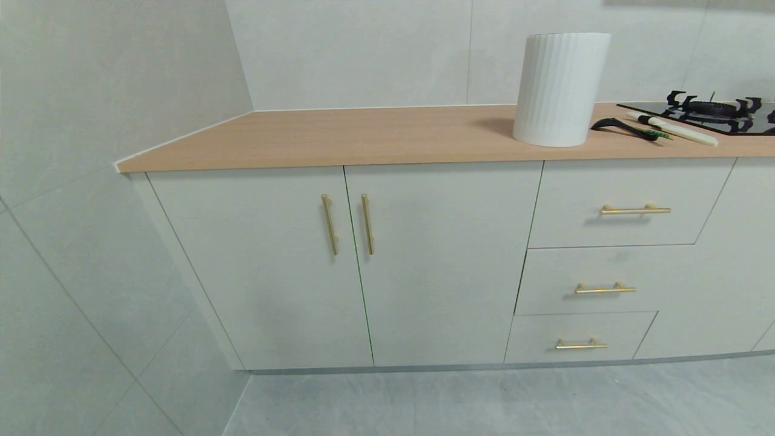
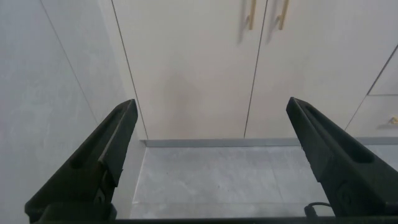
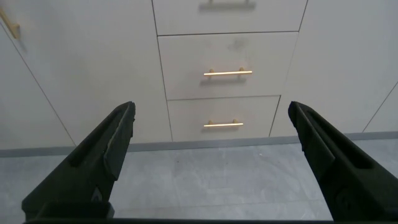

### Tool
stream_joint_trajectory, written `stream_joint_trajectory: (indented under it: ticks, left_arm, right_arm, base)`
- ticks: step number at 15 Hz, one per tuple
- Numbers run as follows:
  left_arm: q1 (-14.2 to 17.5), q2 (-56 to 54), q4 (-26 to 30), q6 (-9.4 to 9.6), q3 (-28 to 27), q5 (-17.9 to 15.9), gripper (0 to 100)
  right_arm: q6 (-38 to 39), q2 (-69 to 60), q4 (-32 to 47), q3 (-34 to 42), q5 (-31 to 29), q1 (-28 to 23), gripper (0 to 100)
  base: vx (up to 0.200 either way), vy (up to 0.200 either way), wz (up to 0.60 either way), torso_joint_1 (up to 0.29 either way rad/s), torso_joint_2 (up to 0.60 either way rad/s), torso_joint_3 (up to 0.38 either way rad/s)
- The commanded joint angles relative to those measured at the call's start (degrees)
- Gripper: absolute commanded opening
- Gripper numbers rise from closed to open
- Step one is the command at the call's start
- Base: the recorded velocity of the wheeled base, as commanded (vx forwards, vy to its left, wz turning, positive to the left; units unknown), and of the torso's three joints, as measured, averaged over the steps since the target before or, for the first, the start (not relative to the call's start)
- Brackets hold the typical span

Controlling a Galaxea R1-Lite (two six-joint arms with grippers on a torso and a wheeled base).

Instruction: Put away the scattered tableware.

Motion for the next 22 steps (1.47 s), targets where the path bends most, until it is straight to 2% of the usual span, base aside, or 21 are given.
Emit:
stream_joint_trajectory:
  ticks: [1,11,22]
  left_arm:
    - [-0.1,0.0,0.0,0.02,0.0,0.0,100]
    - [-0.1,0.1,0.0,-0.06,0.0,0.0,100]
    - [-0.1,0.1,0.0,-0.06,0.0,0.0,100]
  right_arm:
    - [0.0,0.1,0.1,0.0,0.0,0.0,100]
    - [-0.1,0.1,0.1,0.0,0.2,0.0,100]
    - [0.0,0.1,0.1,0.0,0.2,0.0,100]
  base:
    - [0.000,0.000,0.00,0.000,0.00,0.000]
    - [0.000,0.000,0.00,0.000,0.00,0.000]
    - [0.000,-0.200,0.00,0.003,0.00,0.002]
